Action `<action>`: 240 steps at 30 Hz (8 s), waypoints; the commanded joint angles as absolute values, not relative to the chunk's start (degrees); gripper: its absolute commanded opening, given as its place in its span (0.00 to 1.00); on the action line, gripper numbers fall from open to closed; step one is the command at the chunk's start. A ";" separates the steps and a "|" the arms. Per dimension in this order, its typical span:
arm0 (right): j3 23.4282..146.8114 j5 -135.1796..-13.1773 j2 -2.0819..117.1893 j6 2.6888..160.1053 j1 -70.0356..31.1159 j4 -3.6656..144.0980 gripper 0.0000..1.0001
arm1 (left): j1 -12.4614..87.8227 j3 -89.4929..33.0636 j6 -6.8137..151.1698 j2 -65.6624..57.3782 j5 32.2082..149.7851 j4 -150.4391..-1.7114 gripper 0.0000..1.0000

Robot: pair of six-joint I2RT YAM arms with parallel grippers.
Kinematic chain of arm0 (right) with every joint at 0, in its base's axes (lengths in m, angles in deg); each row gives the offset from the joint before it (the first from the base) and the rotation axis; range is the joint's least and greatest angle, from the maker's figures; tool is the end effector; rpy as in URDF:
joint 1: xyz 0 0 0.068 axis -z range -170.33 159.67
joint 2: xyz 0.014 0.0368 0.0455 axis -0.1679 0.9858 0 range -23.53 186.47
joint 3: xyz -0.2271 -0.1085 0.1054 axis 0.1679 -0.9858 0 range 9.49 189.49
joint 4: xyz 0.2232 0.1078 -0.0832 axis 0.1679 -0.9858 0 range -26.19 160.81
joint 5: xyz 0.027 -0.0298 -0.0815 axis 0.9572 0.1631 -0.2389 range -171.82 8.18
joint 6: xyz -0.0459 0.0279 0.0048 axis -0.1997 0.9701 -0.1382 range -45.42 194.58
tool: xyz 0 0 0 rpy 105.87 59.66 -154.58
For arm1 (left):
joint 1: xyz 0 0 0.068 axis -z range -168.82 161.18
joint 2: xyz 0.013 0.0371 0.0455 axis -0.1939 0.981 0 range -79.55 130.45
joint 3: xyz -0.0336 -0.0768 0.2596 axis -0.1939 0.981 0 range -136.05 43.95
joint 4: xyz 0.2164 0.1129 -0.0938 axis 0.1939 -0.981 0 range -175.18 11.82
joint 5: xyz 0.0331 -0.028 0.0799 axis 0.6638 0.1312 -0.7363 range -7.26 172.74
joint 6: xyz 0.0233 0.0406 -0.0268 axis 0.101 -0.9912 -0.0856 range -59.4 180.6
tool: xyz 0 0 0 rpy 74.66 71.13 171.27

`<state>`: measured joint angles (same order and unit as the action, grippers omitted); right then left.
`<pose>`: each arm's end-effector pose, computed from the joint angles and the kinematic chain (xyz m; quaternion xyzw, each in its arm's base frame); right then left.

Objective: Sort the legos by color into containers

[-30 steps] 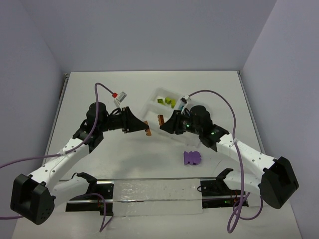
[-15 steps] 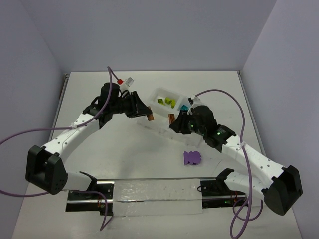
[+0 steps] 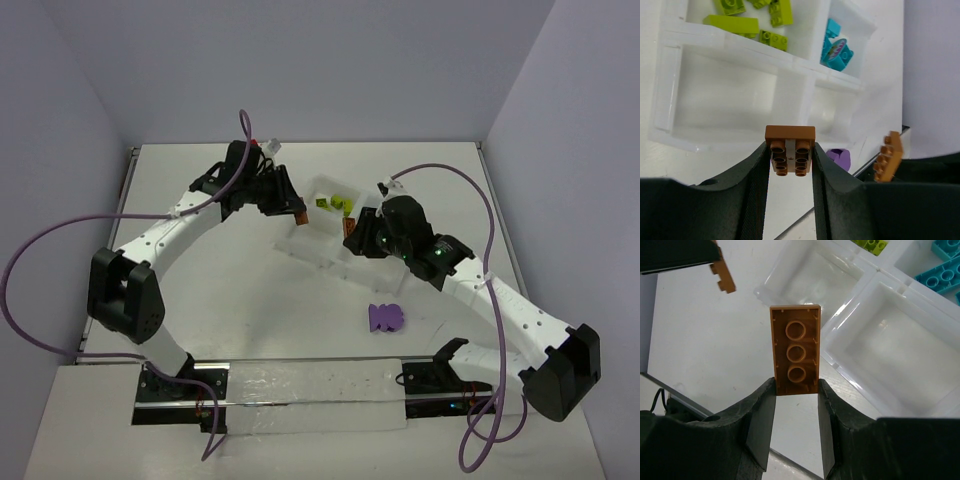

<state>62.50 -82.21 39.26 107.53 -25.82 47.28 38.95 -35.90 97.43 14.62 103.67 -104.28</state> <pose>0.1975 0.1405 0.3056 -0.0179 0.8799 0.2646 0.3944 0.3242 -0.1851 0.3048 0.0054 0.8960 -0.3597 0.2604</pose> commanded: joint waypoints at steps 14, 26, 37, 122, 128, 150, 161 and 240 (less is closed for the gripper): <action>66.88 -80.44 38.19 105.63 -25.66 44.27 0.00 | 40.45 -46.57 98.57 28.49 101.30 -103.82 0.00; 69.98 -79.19 41.69 104.80 -25.67 44.41 0.00 | 40.45 -45.18 101.71 30.57 99.79 -102.49 0.03; 75.70 -78.98 46.34 103.32 -25.64 45.29 0.00 | 40.45 -49.29 99.10 32.25 101.01 -107.55 0.78; 39.80 -82.27 32.55 120.40 -31.83 39.86 0.93 | 25.95 -27.25 96.63 -6.56 97.76 -117.70 0.87; 44.79 -79.97 40.34 120.31 -43.62 44.65 0.92 | 25.95 -26.30 97.19 -7.24 97.80 -117.20 0.87; 53.08 -92.60 42.64 111.32 -40.25 30.03 1.00 | 25.95 -24.32 98.05 -9.79 97.93 -117.20 0.87; 50.32 -90.56 45.90 108.50 -40.34 32.93 1.00 | 25.95 -23.08 98.61 -11.43 97.61 -117.35 0.87; 67.85 -88.53 40.28 100.77 -51.15 33.63 0.38 | 47.42 -9.98 110.52 2.86 133.88 -80.73 0.77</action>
